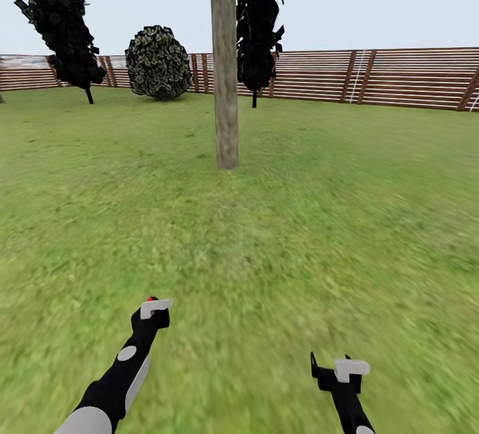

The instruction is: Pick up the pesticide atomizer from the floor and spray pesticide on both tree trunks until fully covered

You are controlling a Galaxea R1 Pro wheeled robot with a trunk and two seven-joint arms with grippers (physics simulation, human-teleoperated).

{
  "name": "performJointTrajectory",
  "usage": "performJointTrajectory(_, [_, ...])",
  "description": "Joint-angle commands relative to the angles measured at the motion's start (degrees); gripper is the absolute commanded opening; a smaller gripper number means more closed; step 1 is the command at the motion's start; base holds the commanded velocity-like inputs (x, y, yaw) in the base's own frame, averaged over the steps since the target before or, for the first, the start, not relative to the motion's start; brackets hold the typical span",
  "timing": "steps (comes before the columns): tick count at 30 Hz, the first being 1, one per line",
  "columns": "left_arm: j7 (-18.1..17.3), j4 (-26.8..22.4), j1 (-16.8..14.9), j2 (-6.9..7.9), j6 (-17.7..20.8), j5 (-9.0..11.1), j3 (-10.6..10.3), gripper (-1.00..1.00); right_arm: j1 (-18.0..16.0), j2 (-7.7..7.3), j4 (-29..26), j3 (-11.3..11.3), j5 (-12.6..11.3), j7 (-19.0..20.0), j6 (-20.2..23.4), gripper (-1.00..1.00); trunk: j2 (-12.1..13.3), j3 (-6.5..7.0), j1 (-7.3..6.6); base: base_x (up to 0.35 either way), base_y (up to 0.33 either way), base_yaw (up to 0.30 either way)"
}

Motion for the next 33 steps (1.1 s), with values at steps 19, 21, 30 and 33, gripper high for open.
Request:
performJointTrajectory(19, [-0.02,-0.01,0.0,0.0,0.0,-0.01,0.0,-1.0,0.0,0.21,0.08,0.02,0.09,0.0,0.0,1.0,0.0,0.0,0.0,0.339,0.002,0.0])
performJointTrajectory(21, [-0.02,-0.01,0.0,0.0,0.0,-0.01,0.0,-1.0,0.0,0.21,0.09,0.02,0.09,0.0,0.0,1.0,0.0,0.0,0.0,0.339,0.054,0.0])
performJointTrajectory(30, [-0.02,-0.01,0.0,0.0,0.0,-0.01,0.0,-1.0,0.0,0.21,0.09,0.02,0.09,0.0,0.0,1.0,0.0,0.0,0.0,0.339,0.075,0.0])
performJointTrajectory(33, [-0.02,-0.01,0.0,0.0,0.0,-0.01,0.0,-1.0,0.0,0.21,0.09,0.0,0.09,0.0,0.0,1.0,0.0,0.0,0.0,0.339,0.079,0.0])
